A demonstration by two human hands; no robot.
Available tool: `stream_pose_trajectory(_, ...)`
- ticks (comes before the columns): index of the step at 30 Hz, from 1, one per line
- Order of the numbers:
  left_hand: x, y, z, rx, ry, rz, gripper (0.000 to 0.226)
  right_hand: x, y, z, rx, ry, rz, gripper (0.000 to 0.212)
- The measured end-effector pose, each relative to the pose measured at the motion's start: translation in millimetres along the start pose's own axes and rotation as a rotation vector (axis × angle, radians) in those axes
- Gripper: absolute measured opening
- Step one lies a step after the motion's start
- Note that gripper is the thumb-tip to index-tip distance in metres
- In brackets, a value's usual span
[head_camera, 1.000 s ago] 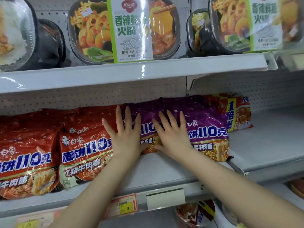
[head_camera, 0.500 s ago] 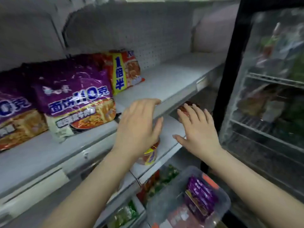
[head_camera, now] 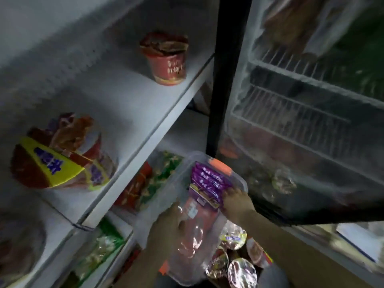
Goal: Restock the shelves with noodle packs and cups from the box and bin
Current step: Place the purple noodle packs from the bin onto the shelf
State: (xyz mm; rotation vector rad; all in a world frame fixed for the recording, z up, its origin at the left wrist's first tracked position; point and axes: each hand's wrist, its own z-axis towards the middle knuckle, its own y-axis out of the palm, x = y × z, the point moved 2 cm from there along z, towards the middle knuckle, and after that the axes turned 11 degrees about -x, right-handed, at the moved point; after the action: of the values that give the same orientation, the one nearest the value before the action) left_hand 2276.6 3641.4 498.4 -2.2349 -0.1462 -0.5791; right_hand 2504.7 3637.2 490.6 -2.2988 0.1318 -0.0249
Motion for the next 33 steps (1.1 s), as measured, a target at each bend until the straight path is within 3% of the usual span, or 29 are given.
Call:
stream_pose_trajectory(5, -26.3, 59.1, 35.0, -0.072, -0.068, -0.096, 0.064, -6.4, 40.4, 66.0, -0.159, 0.129, -0.198, 0.039)
stream_pose_trajectory(9, -42.9, 91.1, 41.4, -0.105, -0.066, -0.115, 0.067, -5.1, 58.7, 95.2, -0.176, 0.195, -0.241, 0.034)
stream_pose_trajectory(12, -49.2, 97.7, 37.6, -0.099, -0.092, -0.127, 0.067, -10.8, 63.9, 96.4, -0.142, 0.128, -0.213, 0.034)
stream_pose_trajectory(17, -20.0, 77.6, 28.4, -0.08, 0.013, -0.146, 0.077, -35.7, 43.1, 70.3, -0.105, -0.043, 0.002, 0.042)
stream_pose_trajectory(20, -1.1, 56.2, 23.7, -0.038, 0.022, -0.143, 0.097, -53.2, 13.4, 46.3, -0.082, -0.108, 0.166, 0.018)
stream_pose_trajectory(23, 8.0, 36.3, 14.7, -0.025, -0.046, -0.198, 0.112, -65.5, -14.0, 24.0, -0.058, -0.141, 0.339, 0.022)
stream_pose_trajectory(26, 19.9, 14.0, -1.9, -0.01, -0.075, -0.163, 0.101, -67.9, -49.3, -3.4, 0.008, -0.18, 0.408, 0.032)
stream_pose_trajectory(29, 36.3, -16.7, -20.3, 0.124, -0.009, -0.094, 0.083, -70.6, -91.9, -34.6, 0.069, -0.249, 0.442, 0.036)
stream_pose_trajectory(33, 59.5, -73.8, -49.2, 0.282, 0.08, -0.166, 0.043, -78.4, -149.7, -79.4, 0.258, -0.323, 0.529, 0.038)
